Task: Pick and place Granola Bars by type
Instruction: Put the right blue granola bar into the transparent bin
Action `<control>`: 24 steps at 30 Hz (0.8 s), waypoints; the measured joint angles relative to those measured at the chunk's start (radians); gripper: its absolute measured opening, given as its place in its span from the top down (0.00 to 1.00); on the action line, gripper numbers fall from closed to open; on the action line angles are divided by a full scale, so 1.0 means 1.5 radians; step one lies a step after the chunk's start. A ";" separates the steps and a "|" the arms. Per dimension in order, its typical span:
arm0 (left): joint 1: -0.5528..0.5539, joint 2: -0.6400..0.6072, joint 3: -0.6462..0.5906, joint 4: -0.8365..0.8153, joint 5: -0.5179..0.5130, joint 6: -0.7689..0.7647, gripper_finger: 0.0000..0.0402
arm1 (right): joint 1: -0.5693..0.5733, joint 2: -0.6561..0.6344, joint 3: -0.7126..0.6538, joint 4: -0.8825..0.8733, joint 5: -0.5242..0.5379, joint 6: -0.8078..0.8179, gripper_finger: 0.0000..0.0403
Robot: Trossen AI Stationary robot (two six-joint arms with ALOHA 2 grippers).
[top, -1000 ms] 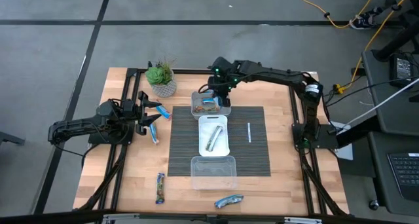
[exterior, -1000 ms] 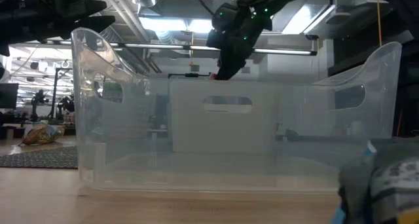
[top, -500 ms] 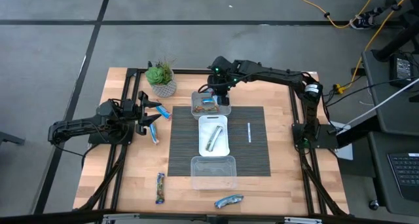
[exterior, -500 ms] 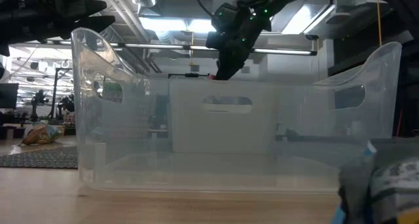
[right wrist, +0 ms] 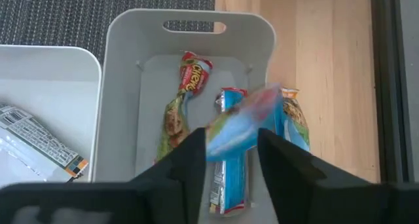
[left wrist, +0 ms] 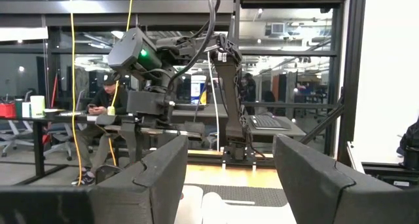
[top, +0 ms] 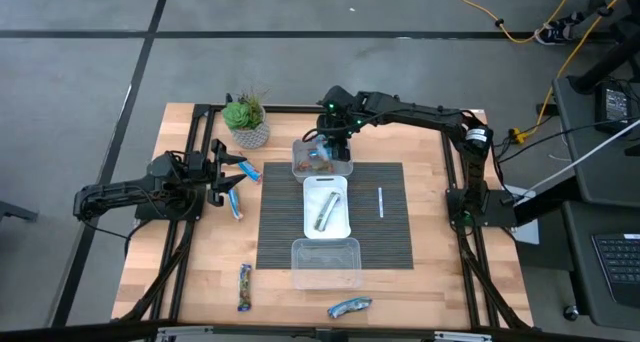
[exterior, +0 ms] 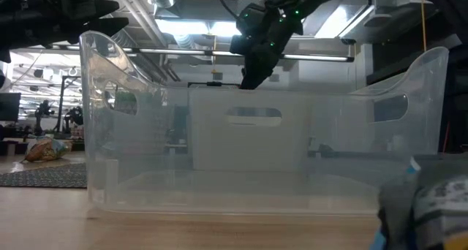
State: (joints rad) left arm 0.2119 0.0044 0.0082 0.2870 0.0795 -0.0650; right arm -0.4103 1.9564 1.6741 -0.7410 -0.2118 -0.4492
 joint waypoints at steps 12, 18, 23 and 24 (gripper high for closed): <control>0.000 0.000 0.000 0.000 0.000 0.000 0.46 | 0.012 -0.027 -0.001 -0.006 0.048 0.000 0.46; 0.000 0.000 0.000 0.000 0.000 0.000 0.46 | 0.027 -0.080 -0.001 -0.022 0.058 0.025 0.47; 0.000 0.000 0.000 0.000 0.000 0.000 0.46 | 0.048 -0.140 -0.001 -0.107 0.059 0.088 0.50; 0.000 0.000 0.000 0.000 0.000 0.000 0.46 | 0.056 -0.153 -0.001 -0.128 0.060 0.097 0.51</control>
State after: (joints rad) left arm 0.2119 0.0044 0.0082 0.2867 0.0795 -0.0654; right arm -0.3265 1.7265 1.6730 -0.9336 -0.1222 -0.3039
